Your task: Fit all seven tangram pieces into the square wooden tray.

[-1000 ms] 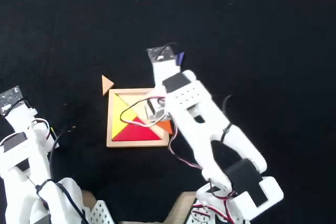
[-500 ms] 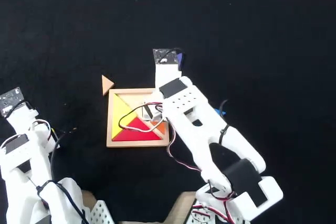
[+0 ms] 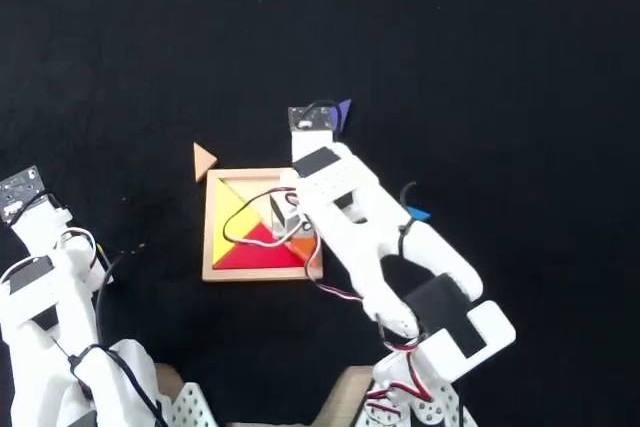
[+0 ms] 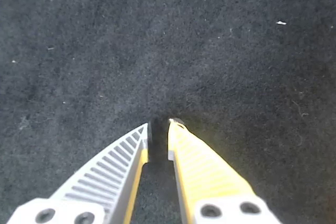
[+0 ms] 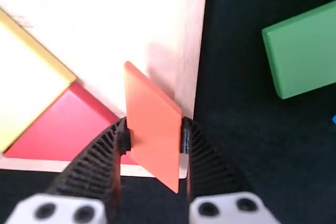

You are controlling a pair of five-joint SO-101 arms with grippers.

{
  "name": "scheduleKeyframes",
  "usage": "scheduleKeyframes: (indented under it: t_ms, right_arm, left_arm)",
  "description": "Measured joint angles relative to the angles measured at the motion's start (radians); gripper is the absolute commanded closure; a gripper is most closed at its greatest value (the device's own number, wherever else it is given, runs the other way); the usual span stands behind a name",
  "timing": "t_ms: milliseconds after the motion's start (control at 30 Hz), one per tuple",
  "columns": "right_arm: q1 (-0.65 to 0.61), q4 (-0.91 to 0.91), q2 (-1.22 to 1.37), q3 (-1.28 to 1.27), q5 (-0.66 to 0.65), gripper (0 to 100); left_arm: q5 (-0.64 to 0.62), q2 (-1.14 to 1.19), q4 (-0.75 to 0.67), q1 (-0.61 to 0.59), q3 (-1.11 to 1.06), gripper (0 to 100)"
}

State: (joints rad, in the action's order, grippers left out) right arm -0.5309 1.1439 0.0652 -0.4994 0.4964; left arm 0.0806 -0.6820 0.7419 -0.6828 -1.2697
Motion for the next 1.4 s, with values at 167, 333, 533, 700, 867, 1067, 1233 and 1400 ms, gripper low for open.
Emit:
scheduleKeyframes:
  t_ms: [167, 333, 533, 700, 867, 1067, 1233, 1400]
  right_arm:
    - [-0.041, 0.000, 0.000, 0.000, 0.000, 82.3]
    - [-0.114, 0.000, 0.000, 0.000, 0.000, 82.0]
    - [-0.097, 0.000, 0.000, 0.017, 0.000, 82.1]
    - [-0.063, 0.020, 0.000, 0.055, 0.000, 82.2]
    - [-0.063, 0.140, -0.078, 0.071, 0.000, 82.2]
    - [-0.120, 0.207, -0.255, -0.032, -0.097, 83.1]
    - [-0.158, 0.106, -0.298, -0.163, -0.127, 99.2]
    - [-0.158, 0.041, -0.299, -0.175, -0.137, 97.5]
  left_arm:
    - [0.000, 0.000, 0.000, 0.000, 0.000, 92]
    - [0.000, 0.000, 0.000, 0.000, 0.000, 92]
    - [0.000, 0.000, 0.000, 0.000, 0.000, 92]
    - [0.000, 0.000, 0.000, 0.000, 0.000, 92]
    - [0.000, 0.000, 0.000, 0.000, 0.000, 92]
    - [0.000, 0.000, 0.000, 0.000, 0.000, 92]
    - [0.000, 0.000, 0.000, 0.000, 0.000, 92]
    - [0.000, 0.000, 0.000, 0.000, 0.000, 92]
